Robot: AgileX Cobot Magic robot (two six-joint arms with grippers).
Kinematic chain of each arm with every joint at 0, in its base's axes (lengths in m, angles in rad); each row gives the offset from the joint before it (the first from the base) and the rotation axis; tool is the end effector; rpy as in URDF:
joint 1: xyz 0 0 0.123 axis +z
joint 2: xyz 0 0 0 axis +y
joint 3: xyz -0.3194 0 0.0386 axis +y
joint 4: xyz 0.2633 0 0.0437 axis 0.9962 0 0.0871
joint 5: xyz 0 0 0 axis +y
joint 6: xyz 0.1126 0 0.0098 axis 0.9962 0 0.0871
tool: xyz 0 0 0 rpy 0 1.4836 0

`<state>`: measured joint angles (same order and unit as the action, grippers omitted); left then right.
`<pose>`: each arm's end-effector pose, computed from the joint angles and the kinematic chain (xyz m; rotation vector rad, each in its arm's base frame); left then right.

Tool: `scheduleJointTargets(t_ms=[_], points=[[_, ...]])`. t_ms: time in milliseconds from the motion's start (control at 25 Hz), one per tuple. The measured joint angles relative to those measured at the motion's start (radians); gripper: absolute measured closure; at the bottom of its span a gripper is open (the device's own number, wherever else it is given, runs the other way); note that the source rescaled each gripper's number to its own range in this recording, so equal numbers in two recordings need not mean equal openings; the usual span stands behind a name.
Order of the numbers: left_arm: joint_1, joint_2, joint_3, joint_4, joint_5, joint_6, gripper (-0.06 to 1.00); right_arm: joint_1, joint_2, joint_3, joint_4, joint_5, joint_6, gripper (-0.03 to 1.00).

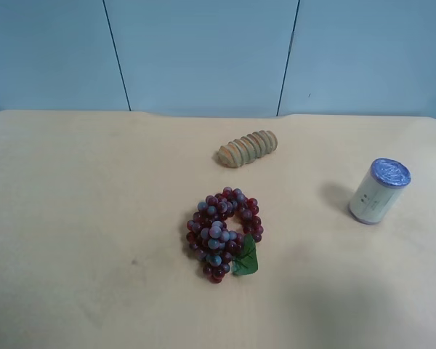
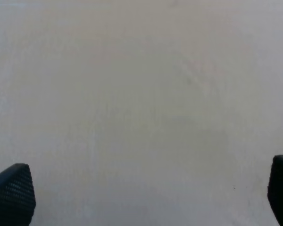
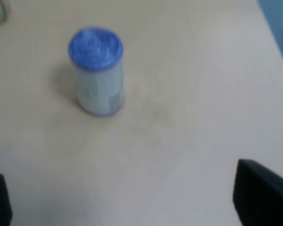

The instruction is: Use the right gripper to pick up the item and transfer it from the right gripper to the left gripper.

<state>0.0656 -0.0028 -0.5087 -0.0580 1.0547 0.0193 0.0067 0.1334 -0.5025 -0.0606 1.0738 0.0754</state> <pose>-0.0095 -0.0063 0.2780 -0.0440 2.0250 -0.0155 0.0105 -0.0059 0.2742 0.0736 2.1854 -0.0282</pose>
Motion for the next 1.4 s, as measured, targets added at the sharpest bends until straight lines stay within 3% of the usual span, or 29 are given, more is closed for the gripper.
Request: scheduleJointTargets(t_ms=[240,560,800,1400], points=[[0.0,0.0,0.0,0.0,0.0,0.0,-0.06,0.0,0.27,-0.107,0.001,-0.052,0.043,0.07],[0.0,0.0,0.0,0.0,0.0,0.0,-0.06,0.0,0.7,-0.323,-0.023,-0.053,0.145,0.07],[0.0,0.0,0.0,0.0,0.0,0.0,-0.06,0.0,0.988,-0.457,-0.009,-0.051,0.139,0.07],[0.0,0.0,0.0,0.0,0.0,0.0,-0.06,-0.068,1.28,-0.505,0.049,-0.064,0.063,0.07]])
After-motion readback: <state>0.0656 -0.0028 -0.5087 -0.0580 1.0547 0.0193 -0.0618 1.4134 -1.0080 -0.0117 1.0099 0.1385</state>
